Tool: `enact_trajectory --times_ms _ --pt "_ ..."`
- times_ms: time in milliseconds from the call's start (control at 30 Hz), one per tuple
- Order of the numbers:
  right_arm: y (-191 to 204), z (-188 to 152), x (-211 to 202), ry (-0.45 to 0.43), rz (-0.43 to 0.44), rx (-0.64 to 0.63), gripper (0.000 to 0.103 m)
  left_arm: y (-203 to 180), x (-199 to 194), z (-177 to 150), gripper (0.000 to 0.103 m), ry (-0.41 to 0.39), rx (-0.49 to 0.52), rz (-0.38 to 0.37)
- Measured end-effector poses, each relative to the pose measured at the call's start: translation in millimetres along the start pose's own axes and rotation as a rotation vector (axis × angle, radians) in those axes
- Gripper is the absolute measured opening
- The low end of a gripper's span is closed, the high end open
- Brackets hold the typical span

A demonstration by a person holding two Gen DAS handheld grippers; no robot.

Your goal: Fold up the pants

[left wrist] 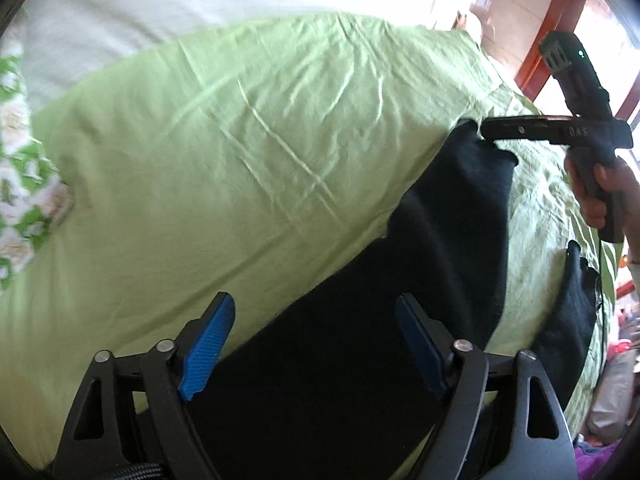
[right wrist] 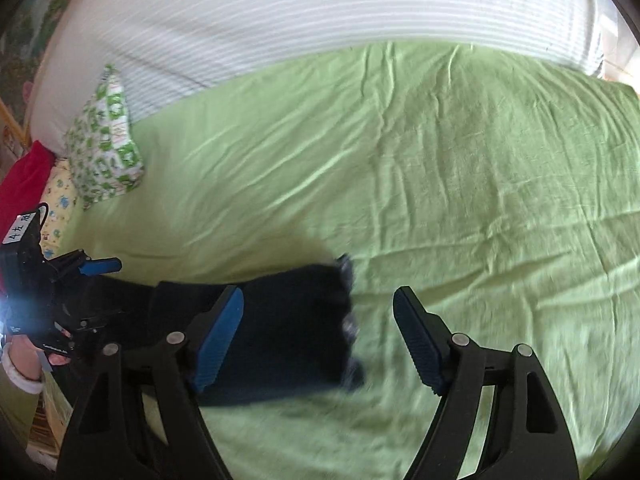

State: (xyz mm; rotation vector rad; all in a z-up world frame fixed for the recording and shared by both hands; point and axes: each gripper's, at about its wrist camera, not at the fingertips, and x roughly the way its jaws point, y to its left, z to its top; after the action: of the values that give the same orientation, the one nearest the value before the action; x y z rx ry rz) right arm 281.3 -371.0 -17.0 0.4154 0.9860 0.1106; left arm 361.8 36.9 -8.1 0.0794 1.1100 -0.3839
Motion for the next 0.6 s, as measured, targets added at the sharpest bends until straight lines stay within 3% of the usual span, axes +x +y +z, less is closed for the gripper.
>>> enact_trajectory --times_ms 67,133,167,200,233,267,300,400,600 --pt "-6.6 6.0 14.3 0.028 0.013 0.005 0.074 5.8 16.3 3.0 0.076 0.069 0.0 -0.039" --pt "-10.5 8.8 25.7 0.055 0.026 0.009 0.069 8.1 33.1 2.3 0.065 0.125 0.016 -0.008" --pt "-11.3 10.1 31.3 0.065 0.03 0.009 0.062 8.2 39.4 2.5 0.065 0.14 0.031 0.0" --pt "-11.3 10.8 34.8 0.07 0.031 0.006 0.049 7.4 41.0 2.3 0.062 0.137 0.044 -0.002" --pt "-11.3 11.2 37.2 0.071 0.031 0.001 0.038 5.0 39.9 2.2 0.043 0.136 0.054 -0.028" --pt "-11.7 11.2 38.0 0.072 0.042 0.004 0.016 3.4 39.0 1.6 0.019 0.145 0.057 -0.05" --pt "-10.9 10.6 36.2 0.067 0.059 0.011 0.012 0.7 37.9 1.1 0.014 0.157 0.059 -0.067" --pt "-4.2 5.9 18.0 0.005 0.067 -0.013 0.009 -15.4 29.7 -5.4 0.006 0.149 0.131 -0.02" --pt "0.0 -7.6 -27.2 -0.098 0.103 -0.005 0.008 -27.3 -7.6 -22.0 0.005 0.078 0.085 -0.054"
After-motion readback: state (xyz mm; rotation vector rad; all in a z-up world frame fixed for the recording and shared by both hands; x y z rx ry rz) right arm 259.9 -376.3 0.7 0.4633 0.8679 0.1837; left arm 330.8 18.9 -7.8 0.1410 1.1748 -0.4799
